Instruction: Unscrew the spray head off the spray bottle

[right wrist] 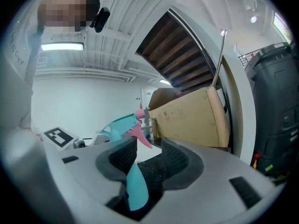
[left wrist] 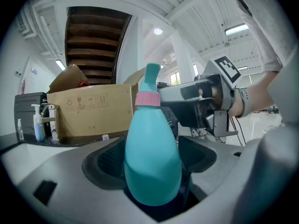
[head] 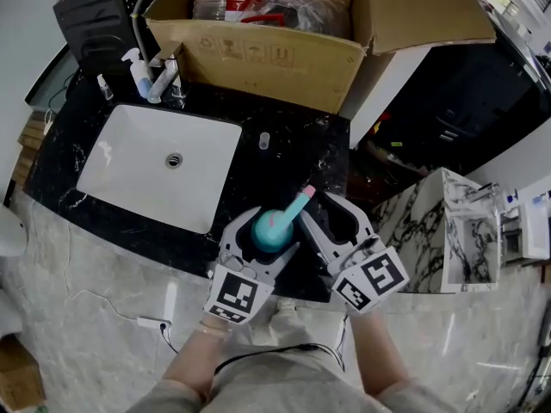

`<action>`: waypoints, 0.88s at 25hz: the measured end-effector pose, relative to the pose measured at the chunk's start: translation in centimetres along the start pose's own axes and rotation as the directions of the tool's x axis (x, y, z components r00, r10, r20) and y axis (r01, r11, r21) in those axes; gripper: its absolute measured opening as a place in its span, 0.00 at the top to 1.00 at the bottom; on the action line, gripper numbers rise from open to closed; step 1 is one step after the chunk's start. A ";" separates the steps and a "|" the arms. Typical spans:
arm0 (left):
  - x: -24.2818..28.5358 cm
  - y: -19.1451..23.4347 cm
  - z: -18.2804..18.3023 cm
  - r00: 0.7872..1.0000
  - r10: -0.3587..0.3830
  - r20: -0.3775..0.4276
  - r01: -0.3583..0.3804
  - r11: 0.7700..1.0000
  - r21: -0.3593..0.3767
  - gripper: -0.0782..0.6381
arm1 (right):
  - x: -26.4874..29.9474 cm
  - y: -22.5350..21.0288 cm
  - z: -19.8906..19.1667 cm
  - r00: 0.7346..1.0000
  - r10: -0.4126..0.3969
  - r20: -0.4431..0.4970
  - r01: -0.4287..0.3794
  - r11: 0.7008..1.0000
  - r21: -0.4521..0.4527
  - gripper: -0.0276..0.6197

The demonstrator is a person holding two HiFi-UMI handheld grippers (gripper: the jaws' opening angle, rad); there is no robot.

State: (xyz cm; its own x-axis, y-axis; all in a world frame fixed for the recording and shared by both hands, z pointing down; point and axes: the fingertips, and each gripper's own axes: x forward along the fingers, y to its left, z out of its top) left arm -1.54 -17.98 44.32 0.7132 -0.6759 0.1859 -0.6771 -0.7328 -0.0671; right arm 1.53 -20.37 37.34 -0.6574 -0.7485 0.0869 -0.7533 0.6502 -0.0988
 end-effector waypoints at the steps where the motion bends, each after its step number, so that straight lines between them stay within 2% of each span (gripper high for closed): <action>1: 0.0 0.0 0.0 1.000 0.001 0.000 -0.001 1.000 -0.001 0.39 | -0.4 0.5 0.3 1.000 0.013 0.019 -0.013 1.000 0.010 0.69; 4: 0.0 0.0 0.0 1.000 0.003 0.001 -0.003 1.000 -0.004 0.39 | -1.5 2.8 1.0 0.995 0.084 0.062 -0.085 0.996 0.010 0.68; 6: -0.1 0.1 0.0 1.000 0.004 0.001 -0.004 1.000 -0.006 0.38 | -1.4 4.4 0.8 0.993 0.106 0.051 -0.104 0.994 -0.039 0.64; 9: -0.1 0.2 -0.1 1.000 0.009 0.004 -0.009 1.000 -0.012 0.38 | -0.2 6.2 0.3 0.995 0.099 0.023 -0.096 0.988 -0.124 0.58; 12: -0.1 0.1 0.0 1.000 0.015 0.005 -0.015 1.000 -0.016 0.38 | 1.1 6.8 0.4 0.998 0.063 0.019 -0.059 0.984 -0.166 0.53; 16: 0.0 0.1 0.0 1.000 0.014 0.003 -0.014 1.000 -0.019 0.39 | 2.0 7.0 0.5 0.999 0.034 0.020 -0.030 0.980 -0.195 0.53; 22: 0.0 0.1 0.0 1.000 0.010 0.006 -0.010 1.000 -0.020 0.38 | 2.2 7.0 -0.1 0.996 0.094 -0.006 -0.093 0.980 -0.177 0.61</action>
State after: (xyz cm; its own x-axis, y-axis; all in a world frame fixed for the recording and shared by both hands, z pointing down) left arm -1.63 -18.02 44.32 0.7074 -0.6837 0.1795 -0.6876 -0.7244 -0.0494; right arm -5.21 -17.49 36.89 -0.7254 -0.6833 0.0830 -0.6797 0.7301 0.0709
